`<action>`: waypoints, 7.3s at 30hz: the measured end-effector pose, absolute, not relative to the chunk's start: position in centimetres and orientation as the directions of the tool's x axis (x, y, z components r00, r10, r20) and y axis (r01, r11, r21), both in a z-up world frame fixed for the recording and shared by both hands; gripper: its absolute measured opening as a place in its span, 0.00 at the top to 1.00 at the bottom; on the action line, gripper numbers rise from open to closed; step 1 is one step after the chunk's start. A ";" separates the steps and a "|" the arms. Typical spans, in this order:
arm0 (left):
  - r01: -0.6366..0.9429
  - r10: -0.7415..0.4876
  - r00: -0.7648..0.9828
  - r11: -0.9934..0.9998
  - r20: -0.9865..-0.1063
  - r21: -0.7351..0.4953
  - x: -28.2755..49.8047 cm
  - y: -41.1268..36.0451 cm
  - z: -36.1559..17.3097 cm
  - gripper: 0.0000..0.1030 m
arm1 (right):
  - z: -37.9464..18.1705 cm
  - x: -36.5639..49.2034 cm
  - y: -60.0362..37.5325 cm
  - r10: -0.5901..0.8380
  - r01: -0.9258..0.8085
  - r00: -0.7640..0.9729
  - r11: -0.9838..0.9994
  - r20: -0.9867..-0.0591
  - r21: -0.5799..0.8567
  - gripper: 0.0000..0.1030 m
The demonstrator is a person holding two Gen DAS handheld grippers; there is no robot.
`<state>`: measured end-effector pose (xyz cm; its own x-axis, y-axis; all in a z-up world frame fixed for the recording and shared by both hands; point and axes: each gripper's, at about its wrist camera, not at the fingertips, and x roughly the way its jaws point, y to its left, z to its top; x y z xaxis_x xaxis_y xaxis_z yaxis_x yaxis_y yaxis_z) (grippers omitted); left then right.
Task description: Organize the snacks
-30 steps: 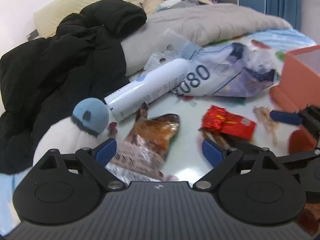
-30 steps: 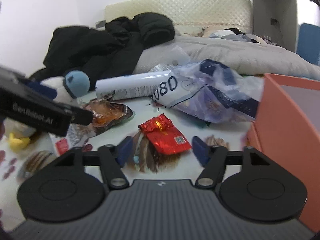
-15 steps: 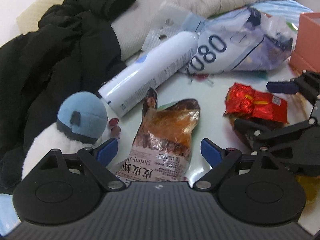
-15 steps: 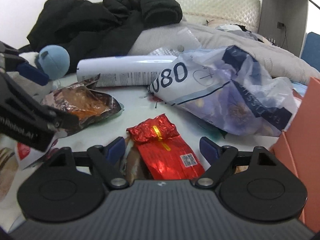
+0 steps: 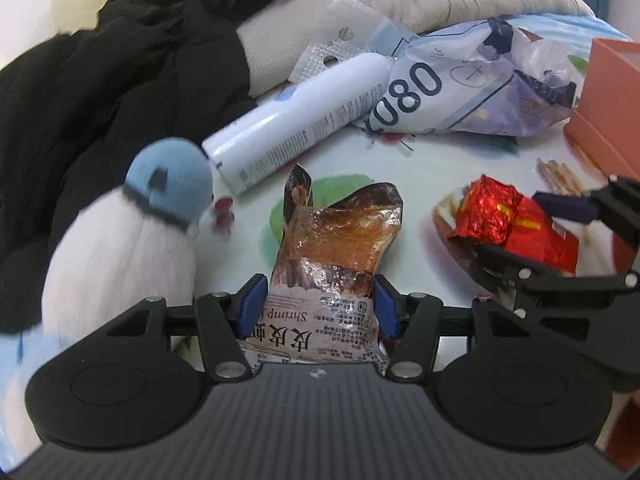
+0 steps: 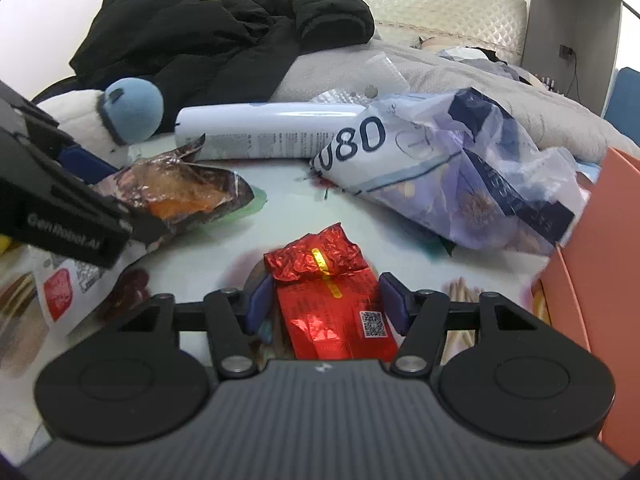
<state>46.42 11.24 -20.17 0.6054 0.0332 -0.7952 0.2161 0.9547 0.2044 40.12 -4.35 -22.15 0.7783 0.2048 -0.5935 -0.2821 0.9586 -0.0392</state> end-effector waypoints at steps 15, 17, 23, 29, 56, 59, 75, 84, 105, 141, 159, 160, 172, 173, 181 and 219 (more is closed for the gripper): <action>0.002 0.009 0.569 1.000 -0.822 0.013 32.7 10.6 -18.0 0.39 | -19.7 29.9 -7.6 0.240 -0.311 0.726 0.950 -0.645 0.003 0.41; -0.024 -0.002 0.568 1.000 -0.823 -0.019 30.9 10.5 -18.0 0.39 | -19.4 28.3 -7.7 0.236 -0.325 0.726 0.946 -0.646 -0.020 0.41; -0.085 -0.025 0.568 0.992 -0.823 -0.089 25.6 9.6 -17.7 0.39 | -18.9 24.3 -8.8 0.253 -0.357 0.695 0.934 -0.674 -0.018 0.41; -0.118 0.006 0.591 0.990 -0.806 -0.079 21.8 7.7 -16.4 0.39 | -18.5 19.6 -10.2 0.267 -0.371 0.671 0.929 -0.692 -0.001 0.41; -0.051 -0.007 0.578 0.998 -0.816 -0.045 21.3 8.2 -18.9 0.07 | -18.4 17.3 -13.4 0.430 -0.462 0.598 0.874 -0.677 0.148 0.14; -0.055 0.021 0.581 0.998 -0.814 -0.013 22.0 8.5 -19.0 0.07 | -18.5 17.0 -12.7 0.441 -0.495 0.582 0.859 -0.683 0.133 0.15; 0.005 0.037 0.574 0.999 -0.818 0.048 25.1 8.3 -21.9 0.08 | -20.0 16.2 -11.0 0.371 -0.505 0.567 0.862 -0.735 0.045 0.34; -0.040 0.057 0.586 0.998 -0.808 0.041 24.7 8.6 -22.7 0.25 | -19.9 16.3 -10.9 0.345 -0.481 0.594 0.877 -0.726 0.023 0.43; -0.146 -0.005 0.616 0.982 -0.788 -0.121 19.0 9.1 -16.7 0.44 | -15.7 16.1 -14.4 0.319 -0.357 0.656 0.930 -0.684 0.091 0.44; 0.134 -0.269 0.671 0.960 -0.691 -0.244 10.3 -5.4 -7.0 0.44 | -5.0 7.0 -25.9 0.201 -0.138 0.814 0.978 -0.544 0.155 0.44; 0.316 -0.406 0.628 0.913 -0.664 -0.259 12.9 -14.0 -5.9 0.44 | -3.9 5.9 -32.4 0.119 -0.032 0.840 0.985 -0.530 0.171 0.44; 0.323 -0.408 0.628 0.911 -0.663 -0.255 13.5 -14.3 -5.9 0.44 | -3.9 6.3 -32.5 0.119 -0.030 0.841 0.985 -0.527 0.173 0.44; 0.358 -0.424 0.631 0.902 -0.649 -0.242 24.0 -16.7 -5.6 0.44 | -4.3 14.3 -34.4 0.154 -0.060 0.858 0.977 -0.490 0.203 0.44; 0.354 -0.421 0.634 0.904 -0.649 -0.241 24.9 -16.7 -5.5 0.44 | -4.3 15.0 -34.5 0.156 -0.062 0.859 0.977 -0.487 0.204 0.44; 0.314 -0.393 0.638 0.918 -0.662 -0.242 33.3 -17.4 -6.8 0.44 | -5.7 21.9 -35.5 0.178 -0.077 0.855 0.972 -0.487 0.221 0.44; 0.302 -0.389 0.733 0.921 -0.558 -0.245 26.0 -13.3 0.3 0.43 | -2.2 20.4 -34.9 0.147 -0.025 0.849 0.970 -0.507 0.241 0.35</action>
